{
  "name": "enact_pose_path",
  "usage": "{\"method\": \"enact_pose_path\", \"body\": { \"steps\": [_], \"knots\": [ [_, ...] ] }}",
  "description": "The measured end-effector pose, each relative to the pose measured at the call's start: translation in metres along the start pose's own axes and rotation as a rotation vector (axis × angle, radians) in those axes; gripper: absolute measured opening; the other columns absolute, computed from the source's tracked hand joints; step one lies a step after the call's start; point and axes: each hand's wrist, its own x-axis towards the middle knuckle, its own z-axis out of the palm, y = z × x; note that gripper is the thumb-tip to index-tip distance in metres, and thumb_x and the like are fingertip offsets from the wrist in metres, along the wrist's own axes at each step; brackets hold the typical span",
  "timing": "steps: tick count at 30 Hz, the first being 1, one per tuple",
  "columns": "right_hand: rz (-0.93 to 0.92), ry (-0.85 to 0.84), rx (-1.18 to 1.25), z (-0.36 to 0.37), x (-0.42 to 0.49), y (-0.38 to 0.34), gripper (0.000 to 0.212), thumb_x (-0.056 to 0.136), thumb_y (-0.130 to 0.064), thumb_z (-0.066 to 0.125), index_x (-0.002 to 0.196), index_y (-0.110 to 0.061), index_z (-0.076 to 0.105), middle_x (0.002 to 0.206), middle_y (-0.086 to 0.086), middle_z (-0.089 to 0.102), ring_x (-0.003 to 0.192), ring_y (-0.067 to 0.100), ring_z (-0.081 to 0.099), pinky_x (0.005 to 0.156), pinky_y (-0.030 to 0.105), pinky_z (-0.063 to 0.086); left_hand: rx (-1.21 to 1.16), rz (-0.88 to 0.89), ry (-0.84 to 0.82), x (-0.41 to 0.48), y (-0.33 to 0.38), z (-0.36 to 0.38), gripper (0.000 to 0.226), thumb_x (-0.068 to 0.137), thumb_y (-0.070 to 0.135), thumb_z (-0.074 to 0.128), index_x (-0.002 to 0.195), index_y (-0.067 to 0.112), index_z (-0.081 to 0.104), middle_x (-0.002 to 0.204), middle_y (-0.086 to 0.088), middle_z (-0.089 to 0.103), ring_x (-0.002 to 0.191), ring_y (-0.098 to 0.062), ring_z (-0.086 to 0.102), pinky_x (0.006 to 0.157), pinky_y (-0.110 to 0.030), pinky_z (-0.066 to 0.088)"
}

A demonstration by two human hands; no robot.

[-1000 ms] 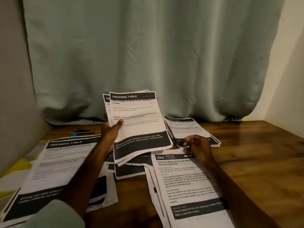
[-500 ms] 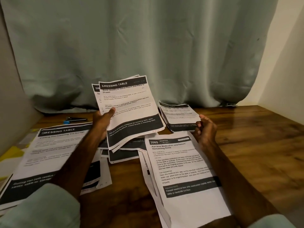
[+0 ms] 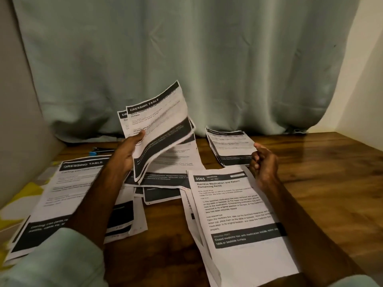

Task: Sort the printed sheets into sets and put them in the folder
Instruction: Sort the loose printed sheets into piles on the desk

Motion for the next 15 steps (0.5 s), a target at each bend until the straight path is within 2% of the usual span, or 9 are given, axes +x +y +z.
{"method": "enact_pose_path", "body": {
  "steps": [2,3,5,7,10,13,15],
  "knots": [
    [-0.009,-0.033,-0.036,0.005,-0.001,0.002,0.017,0.097,-0.014,0.053,0.104,-0.013,0.068,0.057,-0.003,0.043,0.041,0.008,0.029,0.037,0.019,0.019,-0.040,-0.029,-0.027,-0.006,0.006,-0.008,0.043,0.096,0.016,0.064,0.137,0.005,0.058,0.079,-0.005,0.077,0.060,-0.012,0.073,0.047,-0.022,0.056],
    [-0.021,-0.051,-0.059,0.008,-0.003,0.004,0.017,0.098,-0.013,0.051,0.103,-0.012,0.068,0.056,-0.003,0.042,0.040,0.008,0.029,0.037,0.018,0.020,-0.102,-0.065,-0.062,-0.009,0.007,-0.012,0.051,0.091,0.018,0.067,0.140,0.005,0.057,0.082,-0.004,0.077,0.060,-0.009,0.072,0.047,-0.020,0.055],
    [-0.055,-0.079,-0.105,0.010,-0.006,0.005,0.018,0.099,-0.011,0.050,0.102,-0.011,0.067,0.056,-0.003,0.042,0.041,0.008,0.030,0.038,0.018,0.021,-0.187,-0.124,-0.141,-0.011,0.006,-0.015,0.066,0.080,0.020,0.070,0.143,0.007,0.056,0.102,-0.004,0.075,0.064,-0.006,0.072,0.051,-0.015,0.055],
    [-0.074,-0.092,-0.129,0.012,-0.008,0.006,0.017,0.098,-0.010,0.051,0.100,-0.010,0.068,0.055,-0.003,0.043,0.042,0.009,0.031,0.038,0.018,0.022,-0.150,-0.118,-0.140,-0.012,0.003,-0.013,0.057,0.087,0.019,0.067,0.142,0.005,0.056,0.123,-0.008,0.069,0.065,-0.005,0.072,0.052,-0.015,0.056],
    [-0.081,-0.110,-0.156,0.016,-0.009,0.008,0.015,0.095,-0.009,0.055,0.094,-0.011,0.070,0.055,-0.002,0.043,0.043,0.010,0.032,0.038,0.019,0.022,-0.110,-0.099,-0.108,-0.009,0.001,-0.014,0.048,0.095,0.016,0.062,0.141,0.004,0.057,0.124,-0.010,0.067,0.063,-0.006,0.072,0.050,-0.017,0.055],
    [-0.092,-0.129,-0.200,0.018,-0.010,0.010,0.015,0.096,-0.010,0.056,0.095,-0.011,0.071,0.056,0.000,0.043,0.043,0.010,0.032,0.040,0.020,0.021,-0.162,-0.117,-0.112,-0.005,-0.003,-0.019,0.059,0.083,0.014,0.069,0.140,0.003,0.057,0.136,-0.012,0.063,0.066,-0.008,0.074,0.050,-0.017,0.055],
    [-0.094,-0.136,-0.216,0.020,-0.012,0.010,0.015,0.096,-0.010,0.056,0.097,-0.009,0.071,0.056,0.000,0.045,0.043,0.010,0.034,0.039,0.020,0.023,-0.164,-0.120,-0.094,-0.001,-0.006,-0.023,0.057,0.085,0.013,0.068,0.139,0.002,0.058,0.138,-0.013,0.063,0.066,-0.009,0.074,0.050,-0.017,0.056]
  ]
}}
